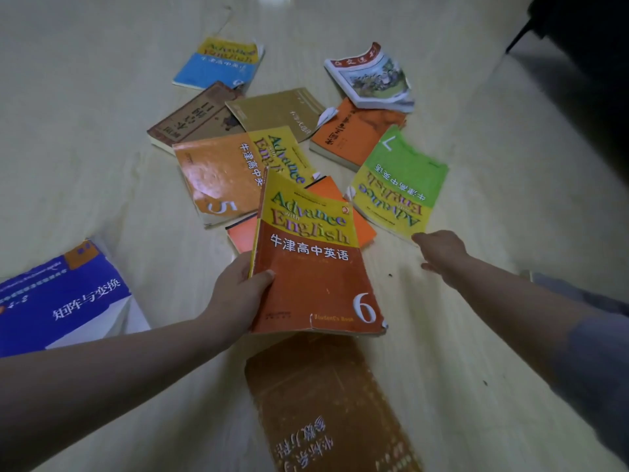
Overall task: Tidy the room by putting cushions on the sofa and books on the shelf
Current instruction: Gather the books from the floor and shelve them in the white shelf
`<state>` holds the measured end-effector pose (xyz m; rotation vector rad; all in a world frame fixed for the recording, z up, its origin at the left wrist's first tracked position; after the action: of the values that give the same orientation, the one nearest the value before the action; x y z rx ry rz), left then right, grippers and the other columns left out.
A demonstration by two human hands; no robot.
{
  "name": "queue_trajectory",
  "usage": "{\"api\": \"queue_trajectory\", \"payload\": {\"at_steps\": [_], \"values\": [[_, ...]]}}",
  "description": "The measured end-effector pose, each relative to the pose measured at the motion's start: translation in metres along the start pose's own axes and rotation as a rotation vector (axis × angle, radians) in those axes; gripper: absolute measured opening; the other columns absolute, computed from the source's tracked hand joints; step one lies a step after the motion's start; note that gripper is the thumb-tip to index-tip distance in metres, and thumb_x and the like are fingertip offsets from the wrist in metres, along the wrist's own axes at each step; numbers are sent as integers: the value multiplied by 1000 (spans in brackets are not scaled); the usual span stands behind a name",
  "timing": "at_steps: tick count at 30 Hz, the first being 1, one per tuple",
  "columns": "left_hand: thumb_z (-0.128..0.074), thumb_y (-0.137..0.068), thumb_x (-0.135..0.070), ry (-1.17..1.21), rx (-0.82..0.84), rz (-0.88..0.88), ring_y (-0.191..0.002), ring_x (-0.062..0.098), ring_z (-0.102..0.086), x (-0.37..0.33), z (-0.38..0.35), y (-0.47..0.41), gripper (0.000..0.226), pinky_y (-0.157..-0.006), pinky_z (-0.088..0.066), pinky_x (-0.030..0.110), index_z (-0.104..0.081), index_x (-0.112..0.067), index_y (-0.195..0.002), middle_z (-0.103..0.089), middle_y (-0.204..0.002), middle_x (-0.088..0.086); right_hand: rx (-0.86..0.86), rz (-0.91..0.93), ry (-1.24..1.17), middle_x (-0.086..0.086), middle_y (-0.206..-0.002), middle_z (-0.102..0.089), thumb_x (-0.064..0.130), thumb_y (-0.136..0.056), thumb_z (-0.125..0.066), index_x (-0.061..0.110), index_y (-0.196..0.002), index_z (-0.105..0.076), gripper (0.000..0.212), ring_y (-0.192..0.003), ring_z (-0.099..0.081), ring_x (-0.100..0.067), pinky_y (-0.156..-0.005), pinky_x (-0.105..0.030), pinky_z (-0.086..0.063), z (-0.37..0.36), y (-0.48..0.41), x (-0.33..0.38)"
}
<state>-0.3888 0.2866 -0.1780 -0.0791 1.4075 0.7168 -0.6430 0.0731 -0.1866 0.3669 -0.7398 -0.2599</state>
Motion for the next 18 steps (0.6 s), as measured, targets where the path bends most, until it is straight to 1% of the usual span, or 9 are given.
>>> {"api": "queue_trajectory", "payload": {"at_steps": [3,5,9,10,11,13,14,16,18], "values": [[-51,-95,-14,-31,12,-4,-86,15,-65,4,-11,-6,20,-73,-51,30,-57,-34,-99,-66,-95,-9,-11,-57,-52,-7,-71,-49,22,-90,-57,1,-91,-57,21,-60,-51,-22,-88,-49,-55,-1,-14,-9],[-52,-94,-15,-64,21,0,-86,12,-64,6,-16,-11,20,-71,-48,26,-57,-32,-102,-66,-95,-11,-7,-92,-107,-5,-74,-47,22,-90,-56,2,-97,-54,21,-60,-49,-19,-87,-46,-53,-6,-21,-13],[-52,-95,-18,-105,43,61,-87,16,-65,14,-19,-23,18,-75,-50,30,-55,-31,-107,-67,-97,-8,-31,-128,-192,-5,-71,-44,20,-90,-58,2,-92,-49,19,-59,-46,-19,-86,-44,-53,-13,-39,-15],[-51,-95,-19,-121,53,61,-87,15,-65,14,-18,-23,18,-75,-50,30,-55,-31,-109,-67,-98,-8,-37,-144,-229,-6,-70,-46,20,-89,-60,2,-93,-50,21,-58,-46,-19,-80,-42,-54,-14,-42,-15],[-51,-96,-20,-135,58,55,-88,15,-65,16,-18,-24,19,-75,-49,30,-55,-30,-111,-67,-99,-9,-30,-176,-281,-7,-70,-47,21,-88,-62,2,-93,-51,22,-56,-47,-20,-69,-38,-52,-14,-45,-15],[-51,-96,-20,-140,57,56,-89,15,-65,18,-19,-24,20,-74,-48,29,-55,-29,-113,-67,-100,-9,28,-276,-428,-8,-70,-46,20,-87,-66,6,-94,-51,22,-53,-44,-19,-50,-28,-42,-19,-52,-19],[-50,-96,-20,-139,57,61,-89,15,-65,19,-20,-23,20,-75,-49,31,-55,-29,-113,-67,-101,-9,65,-325,-501,-7,-70,-45,21,-87,-67,9,-91,-51,20,-53,-43,-17,-45,-25,-39,-23,-53,-21],[-50,-97,-21,-154,58,81,-91,16,-64,23,-23,-23,19,-79,-48,33,-54,-29,-114,-66,-102,-7,132,-372,-592,-6,-74,-49,21,-89,-66,12,-89,-52,17,-55,-44,-16,-41,-21,-41,-32,-54,-23],[-50,-97,-23,-192,53,95,-91,15,-62,28,-25,-24,20,-77,-46,31,-52,-28,-116,-64,-105,-4,136,-341,-660,-11,-87,-58,17,-92,-60,8,-99,-54,13,-58,-52,-16,-41,-21,-46,-38,-56,-24]]}}
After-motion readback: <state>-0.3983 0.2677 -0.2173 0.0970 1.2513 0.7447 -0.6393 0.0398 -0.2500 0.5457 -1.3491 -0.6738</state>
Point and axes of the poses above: each hand's wrist, its own y-axis away from the middle knuckle, its own z-axis out of the back of the hand, x = y × z, the point moved 6 cm from there along -y, towards the middle knuckle
